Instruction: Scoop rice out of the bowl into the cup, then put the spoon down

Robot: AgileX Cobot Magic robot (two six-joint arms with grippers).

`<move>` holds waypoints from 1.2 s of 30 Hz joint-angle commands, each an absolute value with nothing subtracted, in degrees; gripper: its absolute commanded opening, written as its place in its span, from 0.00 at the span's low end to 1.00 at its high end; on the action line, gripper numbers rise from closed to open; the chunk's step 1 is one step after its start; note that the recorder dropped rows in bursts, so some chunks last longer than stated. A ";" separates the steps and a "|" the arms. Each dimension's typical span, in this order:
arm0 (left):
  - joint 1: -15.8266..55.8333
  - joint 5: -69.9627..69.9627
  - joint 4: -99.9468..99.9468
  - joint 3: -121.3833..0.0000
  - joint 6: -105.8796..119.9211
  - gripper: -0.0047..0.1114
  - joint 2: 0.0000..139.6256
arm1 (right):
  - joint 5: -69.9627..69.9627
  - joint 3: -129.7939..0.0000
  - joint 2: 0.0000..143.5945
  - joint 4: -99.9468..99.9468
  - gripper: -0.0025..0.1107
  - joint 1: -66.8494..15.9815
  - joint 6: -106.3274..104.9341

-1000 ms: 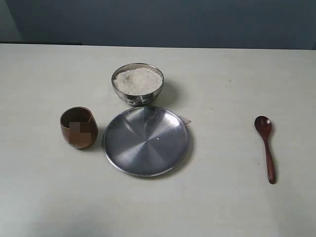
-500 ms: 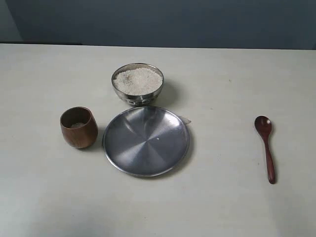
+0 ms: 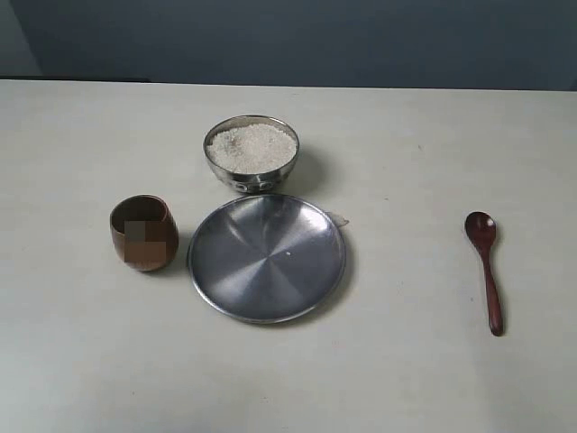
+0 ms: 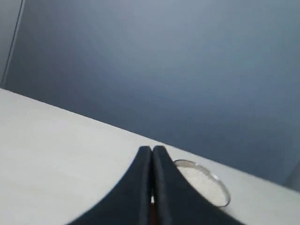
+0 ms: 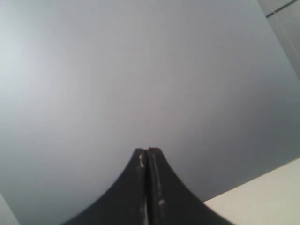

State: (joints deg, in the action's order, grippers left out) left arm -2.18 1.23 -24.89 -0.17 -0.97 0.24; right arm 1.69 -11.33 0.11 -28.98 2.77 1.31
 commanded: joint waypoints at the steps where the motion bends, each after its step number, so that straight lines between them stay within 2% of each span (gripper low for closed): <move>1: -2.31 -0.63 -36.27 0.00 -1.44 0.04 0.00 | 9.35 -18.09 2.85 -23.06 0.02 2.67 0.69; 6: -2.31 2.50 -41.90 -1.19 -1.44 0.04 0.00 | 16.72 -25.54 9.93 -19.33 0.02 2.67 0.70; 17: -2.31 14.03 -38.75 -17.75 0.00 0.04 0.18 | 21.52 -34.01 22.09 -18.20 0.02 -0.18 0.00; 28: -2.31 36.33 -32.97 -32.56 3.33 0.04 14.74 | 26.19 -34.01 31.18 -17.39 0.02 -4.23 -2.25; 36: -2.31 42.36 -21.72 -42.01 3.48 0.04 26.01 | 29.54 -35.18 33.99 -14.44 0.02 -7.03 -5.53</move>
